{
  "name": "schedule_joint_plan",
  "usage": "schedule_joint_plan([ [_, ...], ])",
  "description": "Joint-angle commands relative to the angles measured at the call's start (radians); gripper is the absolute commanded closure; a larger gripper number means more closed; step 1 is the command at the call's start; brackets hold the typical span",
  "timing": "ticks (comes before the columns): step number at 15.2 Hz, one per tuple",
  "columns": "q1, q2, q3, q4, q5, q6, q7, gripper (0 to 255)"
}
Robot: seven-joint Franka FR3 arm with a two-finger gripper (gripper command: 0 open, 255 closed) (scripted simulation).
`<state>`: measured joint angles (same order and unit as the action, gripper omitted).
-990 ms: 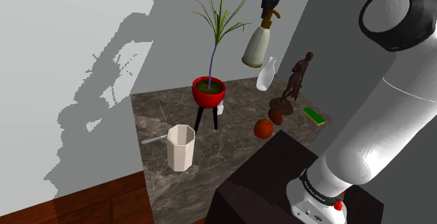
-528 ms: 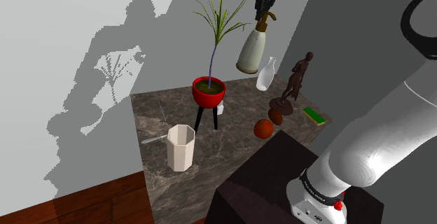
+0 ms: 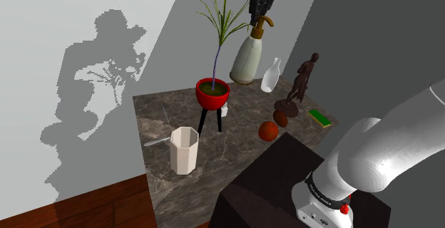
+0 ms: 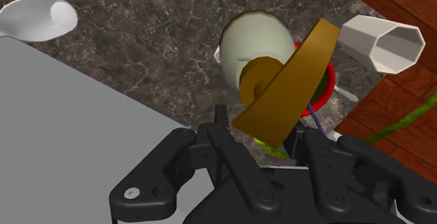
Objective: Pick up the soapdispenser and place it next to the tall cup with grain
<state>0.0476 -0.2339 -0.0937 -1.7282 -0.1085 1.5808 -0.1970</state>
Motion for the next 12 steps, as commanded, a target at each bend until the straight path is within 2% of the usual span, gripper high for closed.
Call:
schedule_joint_plan([
  [1,0.018,-0.034,0.032,-0.03,0.0,-0.009,0.051,255],
  [12,0.109,-0.105,0.214,-0.086,0.038,-0.048,0.317,255],
])
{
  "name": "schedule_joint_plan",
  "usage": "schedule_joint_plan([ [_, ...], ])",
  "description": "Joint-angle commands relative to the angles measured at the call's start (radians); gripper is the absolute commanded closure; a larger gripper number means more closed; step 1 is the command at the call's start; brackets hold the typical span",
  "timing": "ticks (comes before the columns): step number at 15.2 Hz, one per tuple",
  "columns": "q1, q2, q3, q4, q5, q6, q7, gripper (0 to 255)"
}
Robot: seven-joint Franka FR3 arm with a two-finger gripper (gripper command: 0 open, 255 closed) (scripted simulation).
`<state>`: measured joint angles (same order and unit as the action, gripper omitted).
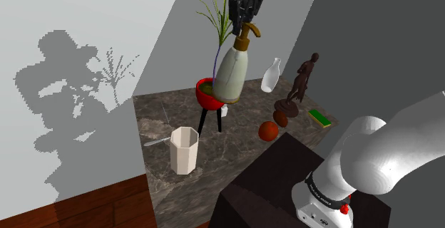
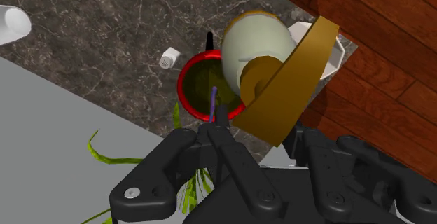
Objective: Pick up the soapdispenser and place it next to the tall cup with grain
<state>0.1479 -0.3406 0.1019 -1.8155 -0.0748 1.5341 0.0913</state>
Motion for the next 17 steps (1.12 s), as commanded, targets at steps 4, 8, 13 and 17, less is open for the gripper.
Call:
schedule_joint_plan([
  [4,0.01,-0.016,0.018,-0.072,0.006,0.053,0.032,255],
  [8,0.011,-0.031,0.017,-0.14,0.008,0.107,0.036,255],
  [13,0.012,-0.044,0.017,-0.219,0.009,0.173,0.04,255],
  [17,0.013,-0.05,0.018,-0.279,0.009,0.226,0.045,255],
])
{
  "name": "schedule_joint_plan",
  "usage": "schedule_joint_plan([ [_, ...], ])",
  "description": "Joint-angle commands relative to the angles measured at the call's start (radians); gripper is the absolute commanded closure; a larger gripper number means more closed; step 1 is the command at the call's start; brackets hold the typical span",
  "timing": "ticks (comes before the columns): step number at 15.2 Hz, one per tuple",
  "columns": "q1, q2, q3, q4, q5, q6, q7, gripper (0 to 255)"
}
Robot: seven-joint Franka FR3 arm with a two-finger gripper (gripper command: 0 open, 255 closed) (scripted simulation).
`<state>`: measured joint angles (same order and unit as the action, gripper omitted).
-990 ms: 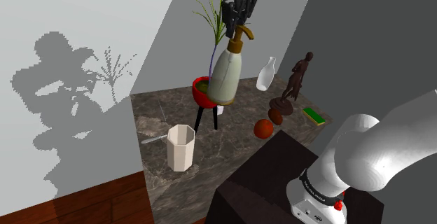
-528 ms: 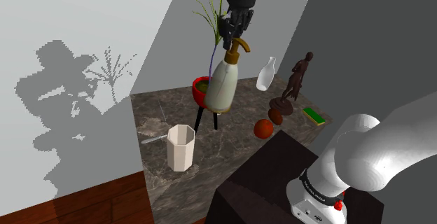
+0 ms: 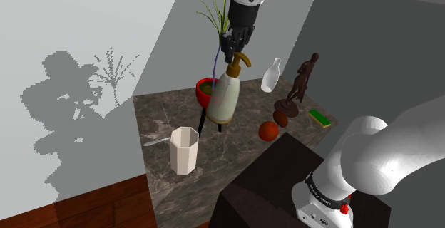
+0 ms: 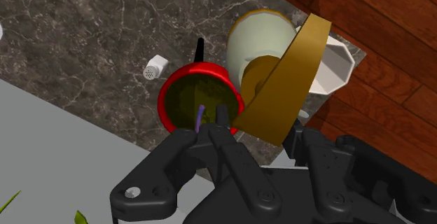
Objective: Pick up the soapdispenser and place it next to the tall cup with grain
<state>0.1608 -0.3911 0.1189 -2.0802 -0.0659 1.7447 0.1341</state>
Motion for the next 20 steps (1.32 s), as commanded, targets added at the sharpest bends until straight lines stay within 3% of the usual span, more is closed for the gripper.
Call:
schedule_joint_plan([
  [1,0.0,-0.001,0.001,-0.029,0.0,0.029,0.003,255],
  [20,0.001,0.02,0.006,-0.266,-0.007,0.286,0.029,255],
])
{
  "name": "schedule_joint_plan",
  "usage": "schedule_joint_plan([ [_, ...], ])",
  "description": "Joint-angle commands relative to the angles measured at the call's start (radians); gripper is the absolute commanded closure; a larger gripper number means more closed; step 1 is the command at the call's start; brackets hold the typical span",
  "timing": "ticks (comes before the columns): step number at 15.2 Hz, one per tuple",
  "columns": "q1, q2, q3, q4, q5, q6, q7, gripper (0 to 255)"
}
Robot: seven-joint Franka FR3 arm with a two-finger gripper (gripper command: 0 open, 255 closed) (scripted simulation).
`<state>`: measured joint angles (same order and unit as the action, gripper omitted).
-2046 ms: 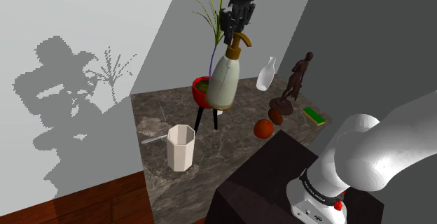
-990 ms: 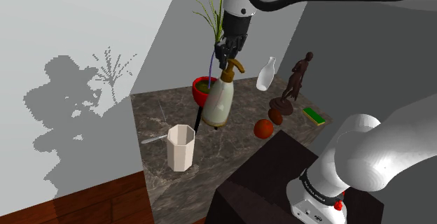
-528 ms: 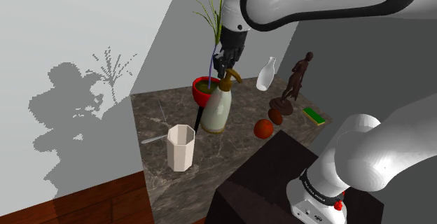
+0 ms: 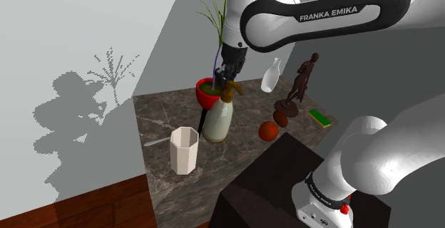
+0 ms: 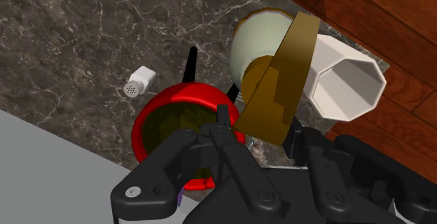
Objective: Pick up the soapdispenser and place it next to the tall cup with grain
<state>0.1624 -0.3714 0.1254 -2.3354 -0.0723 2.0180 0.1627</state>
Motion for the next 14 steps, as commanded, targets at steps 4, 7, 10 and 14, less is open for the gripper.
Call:
schedule_joint_plan([
  [4,-0.001,0.016,0.002,-0.052,-0.004,0.069,0.007,255],
  [7,-0.002,0.03,0.003,-0.081,-0.008,0.111,0.013,255],
  [10,-0.003,0.046,0.005,-0.108,-0.012,0.155,0.019,255],
  [14,-0.005,0.072,0.008,-0.141,-0.019,0.213,0.029,255],
])
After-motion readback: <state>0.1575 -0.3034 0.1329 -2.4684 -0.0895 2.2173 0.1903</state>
